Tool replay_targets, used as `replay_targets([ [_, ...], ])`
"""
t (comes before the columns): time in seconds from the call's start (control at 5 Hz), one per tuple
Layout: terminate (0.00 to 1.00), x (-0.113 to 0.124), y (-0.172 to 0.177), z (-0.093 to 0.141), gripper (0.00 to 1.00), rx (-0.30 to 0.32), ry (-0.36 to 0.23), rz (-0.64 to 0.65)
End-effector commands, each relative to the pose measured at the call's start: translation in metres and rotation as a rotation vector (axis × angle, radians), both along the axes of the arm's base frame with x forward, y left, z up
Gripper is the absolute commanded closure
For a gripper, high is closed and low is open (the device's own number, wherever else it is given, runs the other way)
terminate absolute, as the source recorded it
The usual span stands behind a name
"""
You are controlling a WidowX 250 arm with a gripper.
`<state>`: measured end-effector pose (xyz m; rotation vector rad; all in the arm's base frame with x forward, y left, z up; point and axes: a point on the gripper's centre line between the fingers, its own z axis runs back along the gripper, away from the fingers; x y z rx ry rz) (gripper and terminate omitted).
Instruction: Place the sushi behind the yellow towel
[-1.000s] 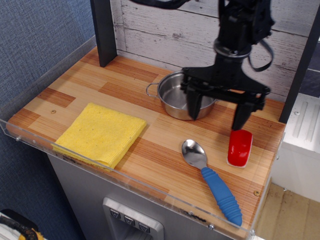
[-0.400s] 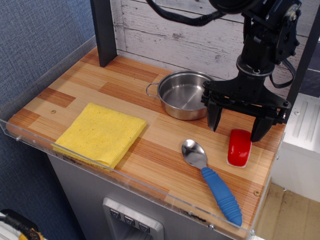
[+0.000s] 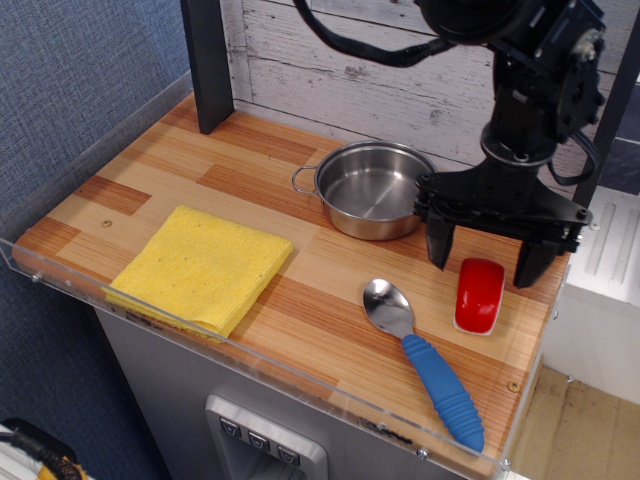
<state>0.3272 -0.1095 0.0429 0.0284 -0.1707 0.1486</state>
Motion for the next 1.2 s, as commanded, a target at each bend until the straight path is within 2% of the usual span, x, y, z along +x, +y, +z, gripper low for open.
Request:
replay_targets([
  [0.0,0.00,0.003,-0.004,-0.002,0.00,-0.010,0.007,0.016],
  [0.4,0.00,0.005,-0.008,-0.019,0.00,-0.012,0.060,0.016],
  [0.6,0.00,0.002,-0.005,-0.018,0.00,-0.024,0.060,0.045],
  [0.8,0.00,0.001,-0.004,-0.017,1.00,-0.032,0.062,0.045],
  [1.0,0.00,0.000,-0.003,-0.015,1.00,-0.043,0.049,0.055],
])
